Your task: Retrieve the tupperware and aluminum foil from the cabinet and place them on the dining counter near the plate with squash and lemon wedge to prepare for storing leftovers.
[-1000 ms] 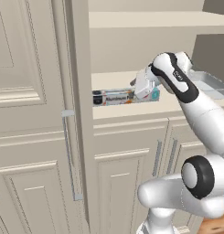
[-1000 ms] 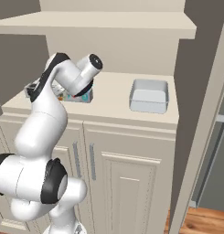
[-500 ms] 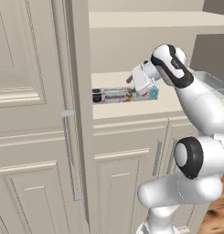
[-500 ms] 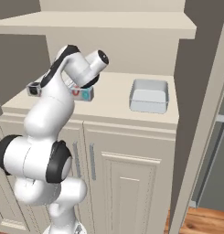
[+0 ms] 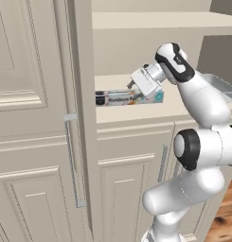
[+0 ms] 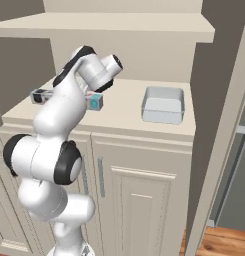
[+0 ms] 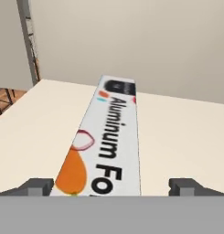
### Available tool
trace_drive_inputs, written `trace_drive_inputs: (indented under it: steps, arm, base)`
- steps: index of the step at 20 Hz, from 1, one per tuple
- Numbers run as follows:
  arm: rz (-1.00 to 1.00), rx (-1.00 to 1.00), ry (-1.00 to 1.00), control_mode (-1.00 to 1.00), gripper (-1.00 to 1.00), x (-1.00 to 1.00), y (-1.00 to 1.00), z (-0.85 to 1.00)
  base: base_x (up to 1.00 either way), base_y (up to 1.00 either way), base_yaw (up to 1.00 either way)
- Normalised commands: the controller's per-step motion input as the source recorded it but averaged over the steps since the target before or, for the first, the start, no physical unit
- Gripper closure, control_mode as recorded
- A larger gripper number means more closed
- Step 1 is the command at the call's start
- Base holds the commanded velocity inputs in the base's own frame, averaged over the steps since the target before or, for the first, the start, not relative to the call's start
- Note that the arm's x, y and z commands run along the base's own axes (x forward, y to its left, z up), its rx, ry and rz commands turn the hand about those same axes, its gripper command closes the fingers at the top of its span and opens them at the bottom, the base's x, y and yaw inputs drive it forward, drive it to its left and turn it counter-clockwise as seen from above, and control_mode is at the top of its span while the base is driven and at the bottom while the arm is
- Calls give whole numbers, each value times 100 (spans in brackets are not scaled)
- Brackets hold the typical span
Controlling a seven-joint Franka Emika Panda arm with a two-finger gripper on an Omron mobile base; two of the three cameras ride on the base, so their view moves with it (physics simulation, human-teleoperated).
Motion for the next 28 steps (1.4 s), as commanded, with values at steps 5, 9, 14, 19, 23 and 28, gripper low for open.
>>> trace_drive_inputs:
  steps: [5, 9, 14, 19, 23, 28]
  arm:
    - [8, 0, 0, -100, -100, 3, 0, -39]
    - [4, 0, 0, -100, -100, 3, 0, -38]
    - [0, 0, 0, -100, 100, 0, 0, -32]
    - [0, 0, 0, -100, 100, 0, -2, -18]
    - [0, 0, 0, -100, 100, -18, -1, -2]
    - [0, 0, -1, -100, 100, -99, 0, 17]
  base:
    - [0, 0, 0]
    - [0, 0, 0]
    - [0, 0, 0]
    - [0, 0, 0]
    - [0, 0, 0]
    - [0, 0, 0]
